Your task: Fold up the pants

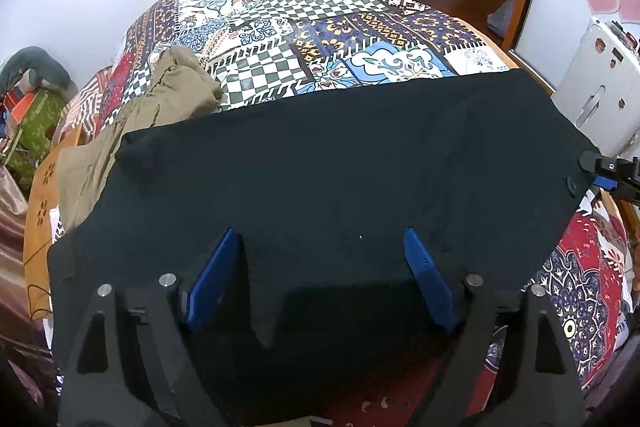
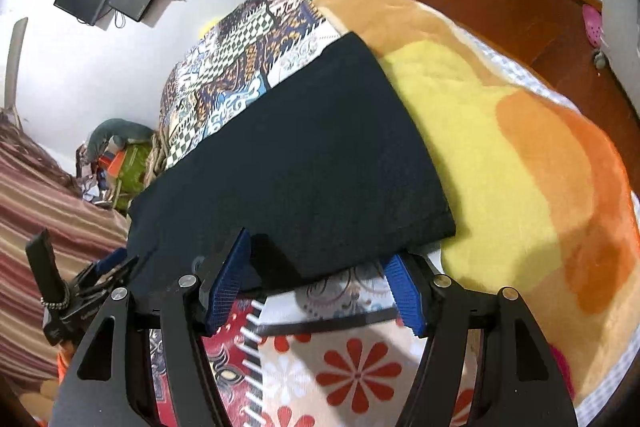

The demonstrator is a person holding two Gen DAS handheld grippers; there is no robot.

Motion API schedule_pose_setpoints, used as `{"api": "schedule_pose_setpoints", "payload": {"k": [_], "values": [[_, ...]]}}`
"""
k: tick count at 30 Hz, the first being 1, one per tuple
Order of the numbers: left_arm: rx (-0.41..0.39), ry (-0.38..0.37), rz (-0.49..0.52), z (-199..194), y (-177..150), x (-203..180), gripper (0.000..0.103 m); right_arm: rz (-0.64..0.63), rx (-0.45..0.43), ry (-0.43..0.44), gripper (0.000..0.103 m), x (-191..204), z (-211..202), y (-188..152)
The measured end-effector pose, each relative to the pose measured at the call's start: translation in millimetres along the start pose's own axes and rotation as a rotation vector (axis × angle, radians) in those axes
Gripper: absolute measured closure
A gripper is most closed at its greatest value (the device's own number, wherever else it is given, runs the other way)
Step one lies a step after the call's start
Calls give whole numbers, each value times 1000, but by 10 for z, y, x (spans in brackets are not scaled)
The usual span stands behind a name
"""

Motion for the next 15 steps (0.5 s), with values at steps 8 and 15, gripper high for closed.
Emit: {"api": "schedule_pose_setpoints", "payload": {"k": [8,15], "values": [[-7,-3,-6,-14,-9,4,18,-9,-69,-6,92,45,-27,140],[-27,-14,-13,-89,-42,24,18,-116,-143,0,96,385,-173,214]]}}
Point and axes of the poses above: each gripper's, at about its wrist camera, not at the fingertips, and z roughly the way its jaws point, x to its left, y to its top, the point moved 2 cm from there along z, roughly the way its jaws point, and after that the axes turned 15 degrees about z, right-handed, at the moved point
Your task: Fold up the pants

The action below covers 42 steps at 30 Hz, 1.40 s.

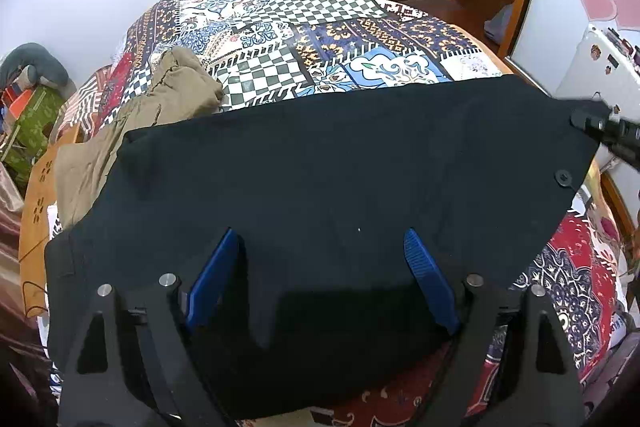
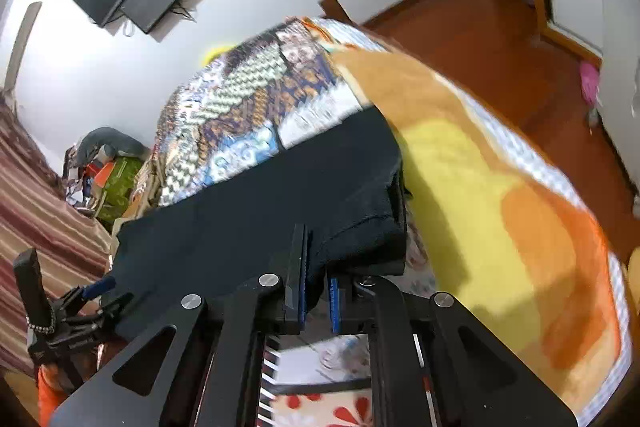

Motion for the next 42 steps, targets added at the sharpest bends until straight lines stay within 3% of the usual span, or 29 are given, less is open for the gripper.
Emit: {"api": "schedule_pose_setpoints", "payload": {"k": [15,26,31,34,42], "values": [[-100,42,-164,-450,-299,626,18,-226,-82,138,96,1196,-65,259],[-142,86,-347,-682,-853,1161,18,-420,-38,221,96,2118,157,53],[-149,111,-406,-780,-1081,1323,18,-493,43,267,96,2470,403,-254],[-150,118,-442,-816,-1181,1405,18,-518,136,275,96,2550,621,-523],[-140,132,-487,-841,-1331,1484,18,-606,419,201,96,2382,1183,-1353]]}}
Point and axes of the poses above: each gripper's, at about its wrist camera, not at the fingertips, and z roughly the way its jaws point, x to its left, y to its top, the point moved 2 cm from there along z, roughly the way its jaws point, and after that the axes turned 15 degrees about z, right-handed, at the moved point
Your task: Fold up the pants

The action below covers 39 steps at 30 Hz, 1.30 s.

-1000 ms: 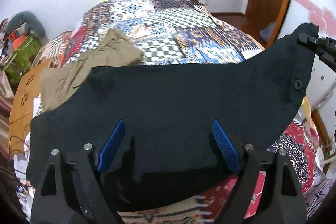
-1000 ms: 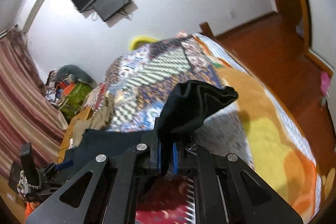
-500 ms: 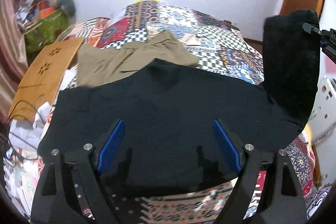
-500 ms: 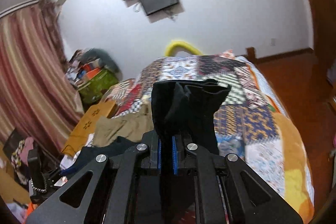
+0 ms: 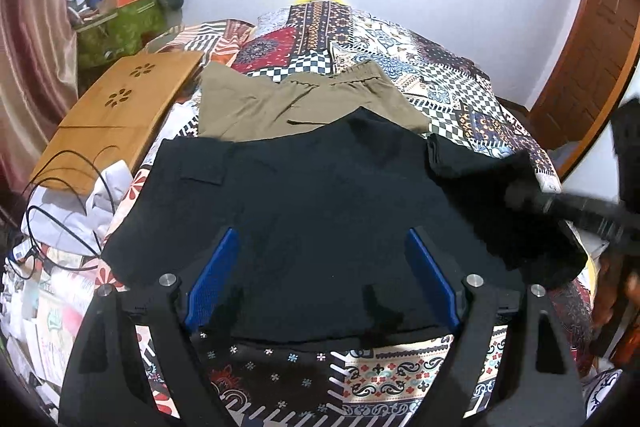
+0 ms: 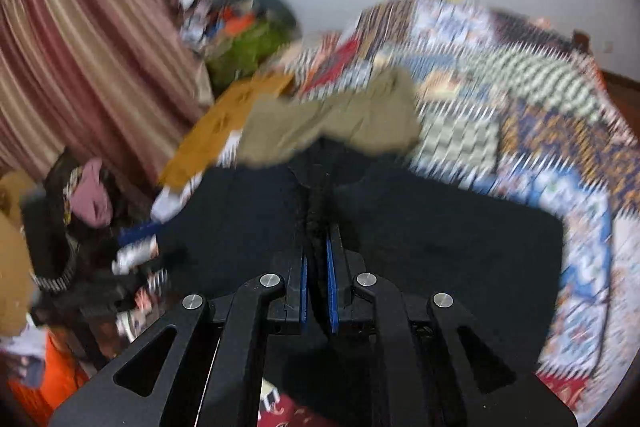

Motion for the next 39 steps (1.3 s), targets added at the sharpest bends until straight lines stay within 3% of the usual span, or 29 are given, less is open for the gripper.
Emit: {"api": "schedule_pose_setpoints", "payload": {"k": [3,13,17,19,23,26,32,36,39], "values": [[2,6,-4,-2,-5,5,18,-17,61,-13,96,-23,125,-121],[3,-8,40,7,86,-182,18,-70,129,-33,90,38,211,-296],[-11,-10,82,-10,193,-311,18,-104,172,7,59,114,164,-351],[-22,-14,104,-18,260,-384,18,-135,174,-9,53,159,130,-365],[-35,-31,149,15,390,-536,18,-118,142,-9,53,103,-36,-287],[-26,-52,190,129,481,-693,18,-88,54,-37,53,-54,-280,-148],[46,-83,248,488,491,-983,18,-33,-86,-192,53,-539,-622,70],[129,-86,284,762,353,-1140,18,14,-49,-287,53,-913,-519,-14],[141,-78,296,815,250,-1188,17,35,24,-302,53,-1071,-372,-234]]}}
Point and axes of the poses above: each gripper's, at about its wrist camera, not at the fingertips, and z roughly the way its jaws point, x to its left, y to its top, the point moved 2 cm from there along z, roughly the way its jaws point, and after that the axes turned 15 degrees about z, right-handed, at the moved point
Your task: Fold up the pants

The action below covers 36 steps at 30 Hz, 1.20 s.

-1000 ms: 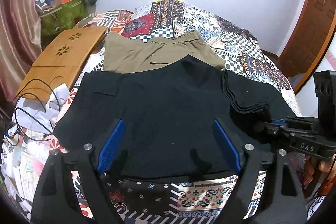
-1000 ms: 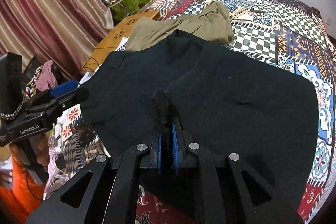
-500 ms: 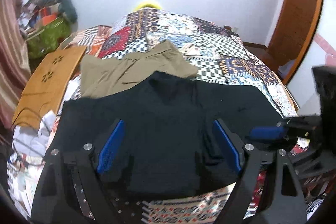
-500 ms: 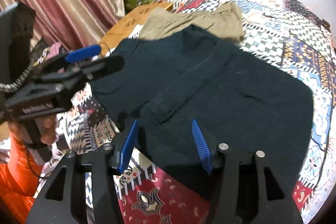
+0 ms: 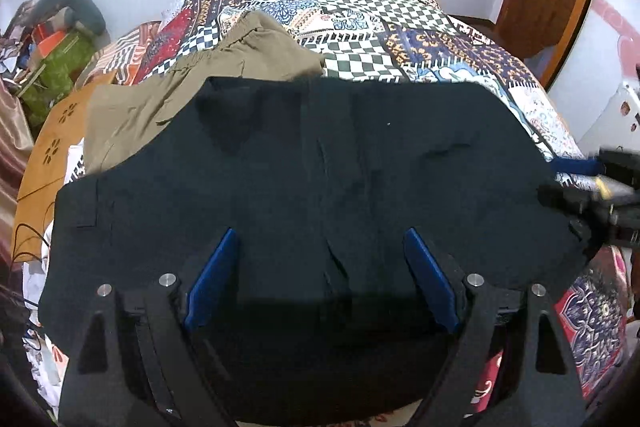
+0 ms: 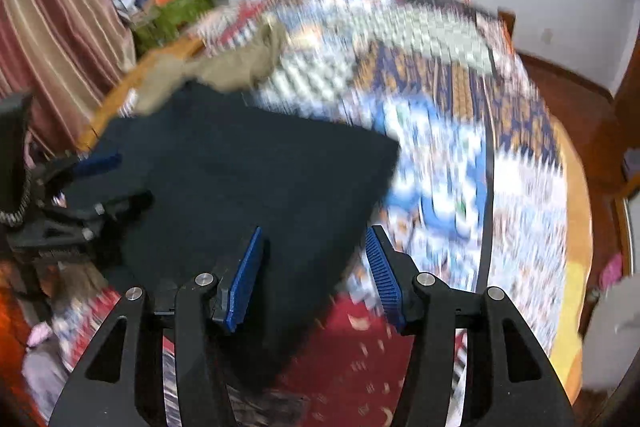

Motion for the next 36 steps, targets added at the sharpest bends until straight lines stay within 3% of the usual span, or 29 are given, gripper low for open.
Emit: {"api": "schedule_pose_setpoints", "payload": {"k": [7,16,20,25,27,32,36], "values": [[0,6,20,-69,-127,12,14,76,-6,60,54,-164,-128,-199],[-33,30,27,-336,-349,55,14,39,-3,14,53,-142,-307,-219],[-54,100,-5,-543,-434,197,14,25,-46,27,53,-23,-419,-95],[-83,134,-154,-785,-659,636,14,-17,-108,70,53,272,-513,90],[-79,149,-221,-837,-805,849,14,-32,-125,89,46,421,-502,133],[-57,180,-384,-870,-1211,1274,14,-66,-118,141,45,728,-363,157],[-31,118,-520,-800,-1557,1544,14,-122,-72,122,45,935,-144,112]]}}
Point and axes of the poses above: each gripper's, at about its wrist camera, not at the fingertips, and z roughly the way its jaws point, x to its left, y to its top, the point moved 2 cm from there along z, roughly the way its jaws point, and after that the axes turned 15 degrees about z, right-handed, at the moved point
